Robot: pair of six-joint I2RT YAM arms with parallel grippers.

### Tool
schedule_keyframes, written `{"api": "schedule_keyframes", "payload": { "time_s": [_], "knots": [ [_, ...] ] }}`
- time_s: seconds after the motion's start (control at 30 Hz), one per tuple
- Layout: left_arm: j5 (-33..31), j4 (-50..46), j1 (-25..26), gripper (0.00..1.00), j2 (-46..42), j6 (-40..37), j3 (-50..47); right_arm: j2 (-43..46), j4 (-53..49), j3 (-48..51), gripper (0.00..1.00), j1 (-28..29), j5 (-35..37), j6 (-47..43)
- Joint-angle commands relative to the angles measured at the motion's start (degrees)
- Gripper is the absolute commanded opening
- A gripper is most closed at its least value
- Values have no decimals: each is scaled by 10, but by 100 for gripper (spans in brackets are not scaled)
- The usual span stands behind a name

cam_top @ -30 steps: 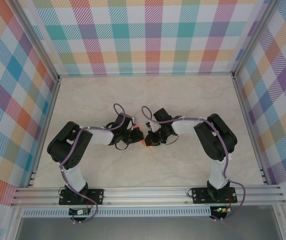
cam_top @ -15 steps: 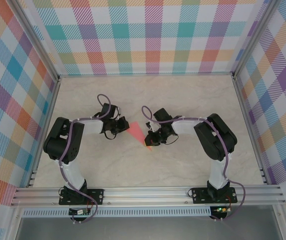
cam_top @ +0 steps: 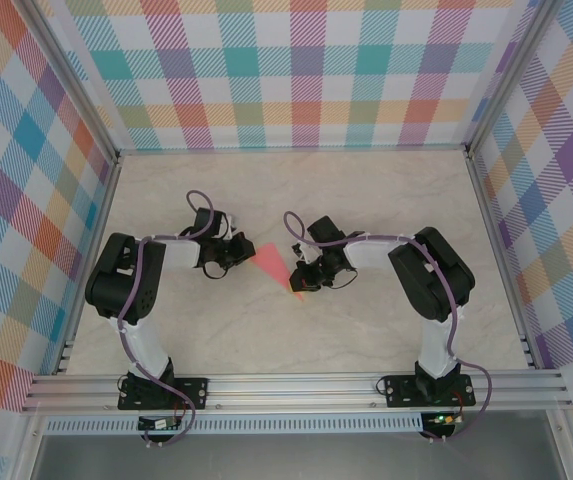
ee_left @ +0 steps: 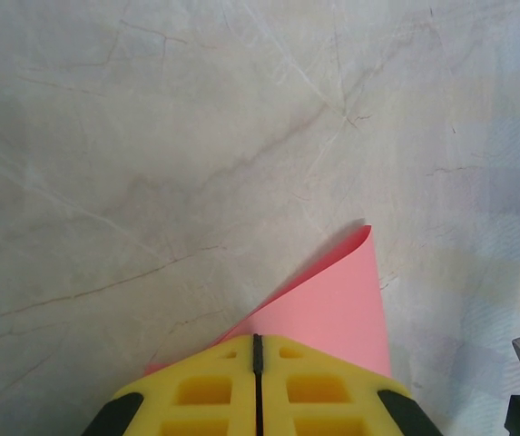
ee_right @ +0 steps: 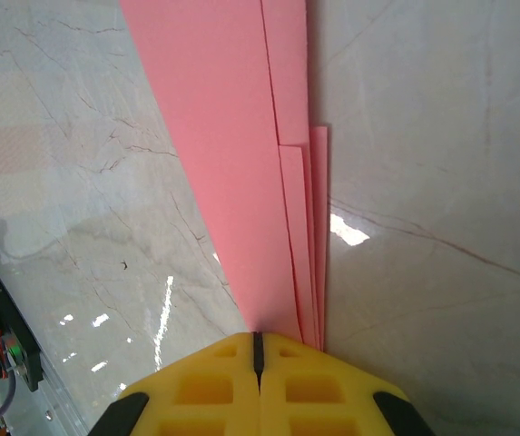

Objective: Fold a paper plane with a square sheet of paper (pick it up from the middle)
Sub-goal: Fold the wing for the fifth time at the center of the table.

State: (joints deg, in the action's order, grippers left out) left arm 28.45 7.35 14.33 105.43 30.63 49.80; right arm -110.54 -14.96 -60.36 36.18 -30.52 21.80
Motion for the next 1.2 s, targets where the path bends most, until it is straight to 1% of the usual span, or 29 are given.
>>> {"api": "schedule_keyframes", "payload": {
  "time_s": [0.0,0.17,0.33,0.57,0.7,0.8,0.83,0.87,0.93,1.0,1.07,1.13,1.17],
  "knots": [
    [-136,-7,-45,7,12,-1,-13,-47,-100,38,0,-4,87,-9],
    [-165,2,-53,7,-3,11,-26,-46,-99,39,0,-3,88,-7],
    [-144,45,-57,8,-8,25,-52,-44,-96,38,0,-4,79,-5],
    [-149,45,-59,9,-22,25,-53,-39,-99,32,0,-4,73,-4],
    [-141,38,-59,14,-54,25,-52,-22,-92,24,0,-4,49,6],
    [-138,15,-59,20,-89,27,-47,23,-58,5,0,-4,14,42],
    [-142,2,-59,23,-102,31,-46,39,-43,-5,2,-4,6,57],
    [-144,-12,-59,27,-115,33,-42,55,-33,-17,7,-3,6,70],
    [-142,-43,-56,33,-137,33,-36,78,-32,-38,13,-3,25,81],
    [-149,-78,-50,41,-157,34,-27,100,-36,-51,25,-3,52,89],
    [-156,-119,-40,47,-172,31,-17,122,-38,-56,36,-4,78,93],
    [-179,-167,-24,54,-185,29,-4,146,-47,-56,48,-4,116,95],
    [-189,-187,-16,57,-189,28,3,156,-49,-54,53,-5,131,95]
  ]
}}
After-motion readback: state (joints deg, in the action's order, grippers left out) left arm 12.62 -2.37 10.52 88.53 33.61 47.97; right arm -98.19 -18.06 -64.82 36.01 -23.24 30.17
